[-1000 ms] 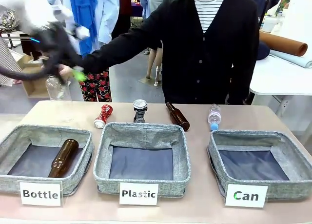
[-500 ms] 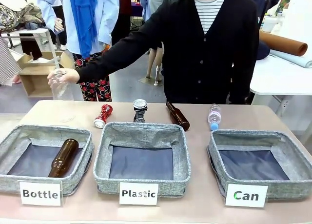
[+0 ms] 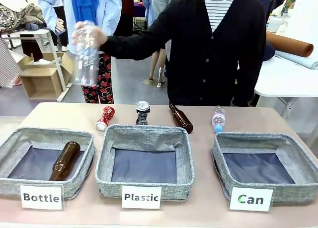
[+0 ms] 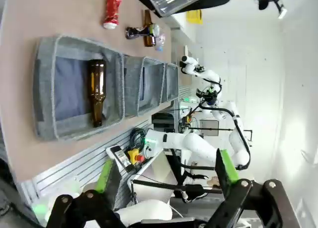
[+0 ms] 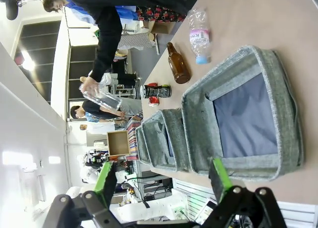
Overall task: Sort the can waste into the basket.
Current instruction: Pick up the can waste from the table and place it in the right Fabric basket.
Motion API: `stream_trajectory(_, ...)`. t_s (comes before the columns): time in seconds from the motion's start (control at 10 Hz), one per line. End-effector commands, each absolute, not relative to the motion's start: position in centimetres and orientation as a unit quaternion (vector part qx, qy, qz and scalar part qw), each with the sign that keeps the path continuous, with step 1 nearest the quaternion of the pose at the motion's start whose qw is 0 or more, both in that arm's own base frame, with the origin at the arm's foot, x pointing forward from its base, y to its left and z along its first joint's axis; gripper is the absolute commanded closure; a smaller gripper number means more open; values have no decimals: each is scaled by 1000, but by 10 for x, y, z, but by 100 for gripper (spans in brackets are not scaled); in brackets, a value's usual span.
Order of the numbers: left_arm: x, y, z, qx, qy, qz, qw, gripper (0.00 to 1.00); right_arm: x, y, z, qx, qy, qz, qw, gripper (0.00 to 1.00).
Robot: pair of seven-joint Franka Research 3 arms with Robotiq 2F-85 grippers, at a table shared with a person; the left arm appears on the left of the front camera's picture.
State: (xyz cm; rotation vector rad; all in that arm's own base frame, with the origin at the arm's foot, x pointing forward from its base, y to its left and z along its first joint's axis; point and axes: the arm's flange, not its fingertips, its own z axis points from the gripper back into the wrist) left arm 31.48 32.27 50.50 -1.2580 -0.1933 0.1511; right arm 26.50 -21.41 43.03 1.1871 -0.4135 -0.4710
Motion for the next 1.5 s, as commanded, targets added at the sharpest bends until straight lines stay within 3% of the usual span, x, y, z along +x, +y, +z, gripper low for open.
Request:
stream_trajectory(0.0,321,290,521,-565,-89,7,820,0,266,-215,431,557,-205,-208,778,0)
stream_trajectory(0.3,341,237,529,-514,-66,-13,855,0,266,-215,431,557,-205,-208,778,0)
stream_trajectory(0.6,437,121,525,-406,3,-80,910,0,266,-215,431,557,-205,-208,778,0)
stream_trajectory(0.7,463,116,527,-390,30,-80,917,0,266,-215,431,557,-205,-208,778,0)
stream_trajectory(0.9,440,183,541,-434,24,-94,896,0,266,-215,431,557,-205,-208,778,0)
stream_trajectory(1.1,372,243,527,-467,-30,-64,881,0,266,-215,431,557,-205,-208,778,0)
stream_trajectory(1.2,347,245,513,-474,-53,-65,876,0,266,-215,431,557,-205,-208,778,0)
stream_trajectory(1.4,341,234,509,-473,-78,-86,874,0,266,-215,431,557,-205,-208,778,0)
